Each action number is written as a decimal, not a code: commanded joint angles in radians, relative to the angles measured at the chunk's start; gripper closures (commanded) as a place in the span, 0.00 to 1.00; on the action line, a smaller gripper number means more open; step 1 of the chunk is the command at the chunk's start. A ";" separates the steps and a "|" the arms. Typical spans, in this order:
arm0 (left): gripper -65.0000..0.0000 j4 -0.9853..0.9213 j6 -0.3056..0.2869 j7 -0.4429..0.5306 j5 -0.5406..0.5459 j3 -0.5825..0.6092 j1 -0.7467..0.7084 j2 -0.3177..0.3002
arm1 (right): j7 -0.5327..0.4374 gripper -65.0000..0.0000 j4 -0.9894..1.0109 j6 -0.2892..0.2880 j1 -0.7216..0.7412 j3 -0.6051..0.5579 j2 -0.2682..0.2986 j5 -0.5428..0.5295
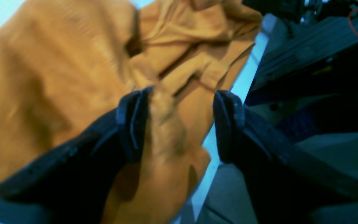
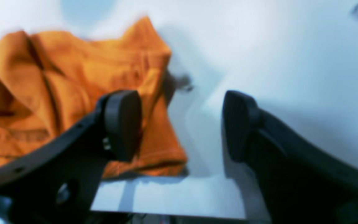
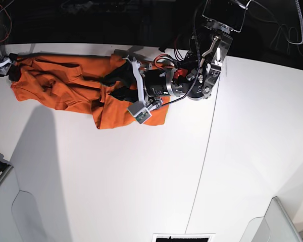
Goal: Layout the t-shirt on the table in an organized manner, then fold the t-shirt properly
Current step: 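Fold the strip end with the left gripper toward the right gripper, then grasp the folded bundle with both grippers and fold it over again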
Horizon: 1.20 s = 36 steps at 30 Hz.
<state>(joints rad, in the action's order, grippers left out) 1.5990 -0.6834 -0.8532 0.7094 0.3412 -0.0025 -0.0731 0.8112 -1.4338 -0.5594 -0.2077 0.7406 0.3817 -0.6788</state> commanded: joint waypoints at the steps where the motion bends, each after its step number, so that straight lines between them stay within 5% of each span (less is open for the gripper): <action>1: 0.44 0.018 -0.015 0.027 0.038 -0.008 0.019 0.003 | -0.018 0.36 -0.008 -0.017 0.005 -0.008 0.019 -0.034; 11: 0.44 0.019 -0.015 -0.005 0.140 -0.169 0.019 0.003 | -0.019 0.40 -0.006 -0.016 0.019 -0.153 0.016 -0.069; 16: 0.44 0.019 -0.015 -0.006 0.149 -0.243 0.019 0.002 | -0.042 1.00 -0.006 -0.013 0.019 -0.155 0.017 -0.041; 23: 0.44 0.019 -0.015 -0.004 0.146 -0.380 0.018 -0.074 | -0.058 1.00 -0.008 -0.013 0.047 -0.036 0.024 -0.033; 27: 0.44 0.016 -0.015 -0.005 0.140 -0.446 0.008 -0.123 | -0.017 1.00 -0.031 -0.013 0.052 0.025 0.054 -0.124; 31: 0.44 -0.010 -0.015 -0.004 0.139 -0.430 -0.049 -0.146 | 0.024 1.00 -0.152 -0.024 0.052 0.023 0.050 -0.208; 36: 0.44 -0.089 -0.015 0.019 0.139 -0.343 -0.115 -0.146 | 0.036 1.00 -0.347 -0.024 0.052 -0.072 -0.021 -0.229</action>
<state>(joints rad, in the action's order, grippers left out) 1.4998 -0.6960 -0.8310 0.8501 0.0002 -0.1326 -0.2134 0.8665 -1.7664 -0.5732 -0.1635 0.6621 0.3470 -0.8791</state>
